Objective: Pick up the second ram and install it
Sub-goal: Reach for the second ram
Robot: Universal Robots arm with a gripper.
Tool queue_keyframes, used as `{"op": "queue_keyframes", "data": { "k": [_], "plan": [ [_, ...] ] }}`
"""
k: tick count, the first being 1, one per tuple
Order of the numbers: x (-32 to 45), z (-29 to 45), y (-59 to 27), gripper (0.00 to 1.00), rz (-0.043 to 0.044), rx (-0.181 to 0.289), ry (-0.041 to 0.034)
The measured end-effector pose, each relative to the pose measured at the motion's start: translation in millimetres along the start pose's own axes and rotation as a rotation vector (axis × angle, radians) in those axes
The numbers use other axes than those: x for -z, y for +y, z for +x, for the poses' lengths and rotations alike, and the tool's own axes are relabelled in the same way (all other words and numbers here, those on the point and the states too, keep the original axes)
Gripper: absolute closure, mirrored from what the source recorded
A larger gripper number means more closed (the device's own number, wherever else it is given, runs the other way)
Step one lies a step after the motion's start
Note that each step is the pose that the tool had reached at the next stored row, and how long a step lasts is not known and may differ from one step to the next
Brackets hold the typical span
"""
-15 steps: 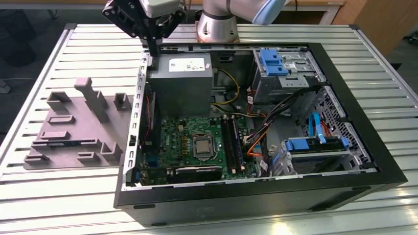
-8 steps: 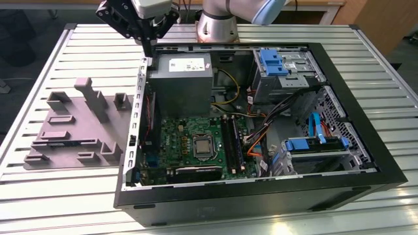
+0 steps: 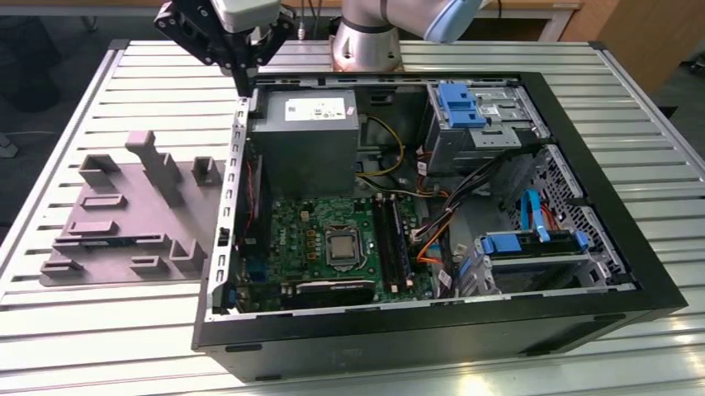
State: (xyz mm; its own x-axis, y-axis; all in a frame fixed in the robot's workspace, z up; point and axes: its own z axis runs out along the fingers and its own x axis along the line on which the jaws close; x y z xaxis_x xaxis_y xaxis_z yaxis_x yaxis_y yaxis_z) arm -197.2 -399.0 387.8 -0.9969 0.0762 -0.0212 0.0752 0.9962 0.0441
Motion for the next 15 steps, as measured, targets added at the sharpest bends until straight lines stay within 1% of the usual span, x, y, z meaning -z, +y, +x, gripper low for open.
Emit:
{"op": "queue_keyframes", "data": {
  "k": [15],
  "plan": [
    [-0.1,24.9,-1.9,0.89,0.0,0.0,0.0011]
  ]
}}
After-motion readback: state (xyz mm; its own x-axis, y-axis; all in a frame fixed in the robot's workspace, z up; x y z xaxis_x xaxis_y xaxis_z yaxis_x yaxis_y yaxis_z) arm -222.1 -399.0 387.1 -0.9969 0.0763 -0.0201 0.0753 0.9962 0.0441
